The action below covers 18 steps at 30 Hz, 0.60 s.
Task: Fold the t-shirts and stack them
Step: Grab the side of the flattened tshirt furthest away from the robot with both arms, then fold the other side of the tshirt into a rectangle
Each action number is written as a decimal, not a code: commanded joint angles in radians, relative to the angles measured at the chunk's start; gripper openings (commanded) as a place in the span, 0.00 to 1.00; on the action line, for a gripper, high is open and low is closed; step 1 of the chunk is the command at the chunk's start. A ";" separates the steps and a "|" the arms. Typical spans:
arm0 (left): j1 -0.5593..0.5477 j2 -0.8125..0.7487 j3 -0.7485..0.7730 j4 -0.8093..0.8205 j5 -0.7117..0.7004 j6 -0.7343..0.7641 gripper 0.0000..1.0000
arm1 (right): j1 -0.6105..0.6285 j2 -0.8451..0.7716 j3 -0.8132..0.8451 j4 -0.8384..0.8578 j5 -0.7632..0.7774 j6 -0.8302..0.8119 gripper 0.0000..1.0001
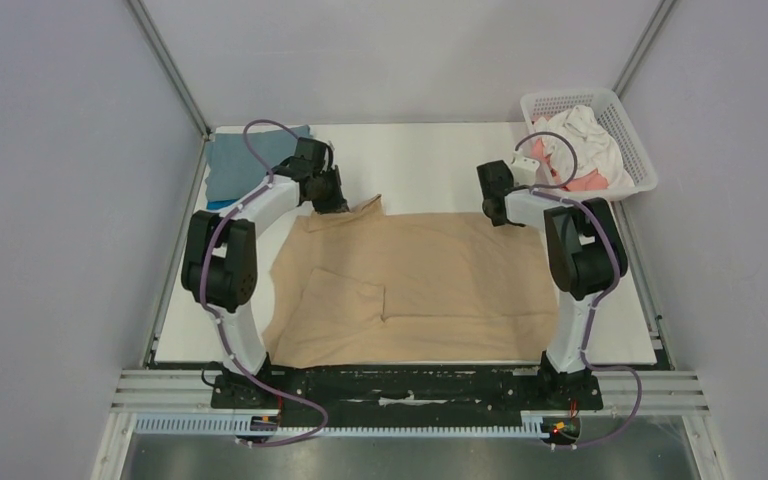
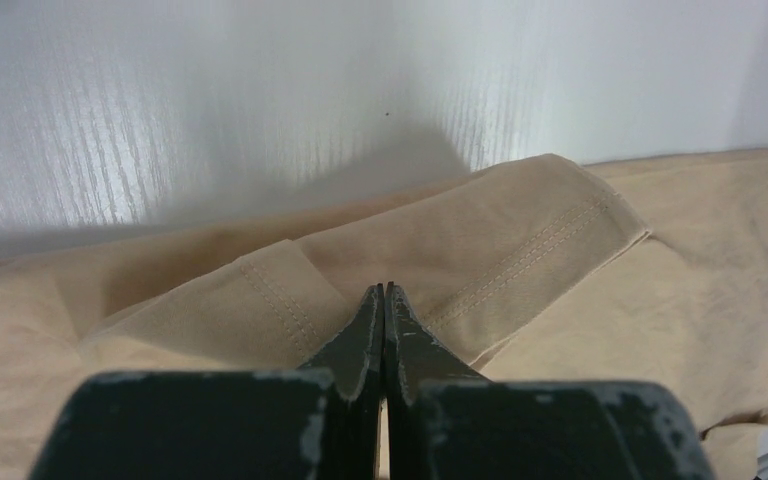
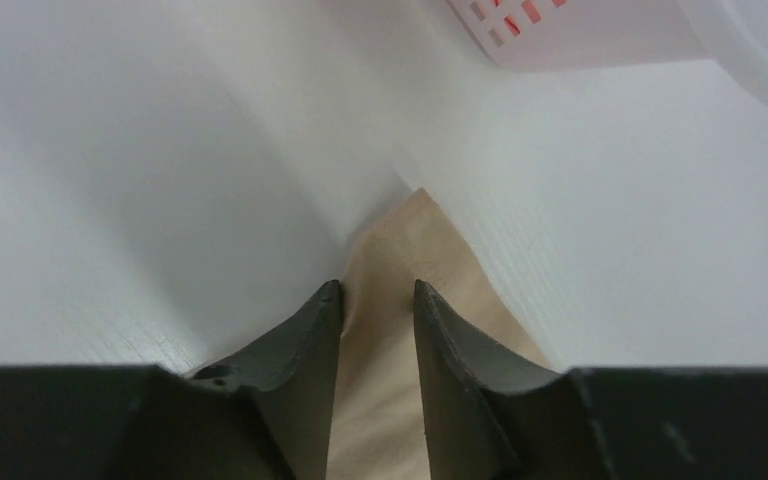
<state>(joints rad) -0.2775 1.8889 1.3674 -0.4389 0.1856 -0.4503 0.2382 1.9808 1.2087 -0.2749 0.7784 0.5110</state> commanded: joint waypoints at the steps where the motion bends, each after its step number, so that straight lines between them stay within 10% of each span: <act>1: -0.006 -0.056 -0.001 0.045 0.020 0.025 0.02 | -0.011 -0.038 -0.062 0.011 -0.003 0.021 0.30; 7: -0.006 -0.071 -0.004 0.043 0.023 0.026 0.02 | -0.013 -0.045 -0.058 0.060 -0.013 -0.016 0.00; 18: -0.019 -0.198 -0.115 0.064 0.018 0.006 0.02 | 0.009 -0.272 -0.244 0.149 -0.060 -0.095 0.00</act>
<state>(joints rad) -0.2794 1.7775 1.2964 -0.4137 0.1925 -0.4507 0.2356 1.8259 1.0332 -0.1715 0.7124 0.4538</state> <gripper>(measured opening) 0.029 0.007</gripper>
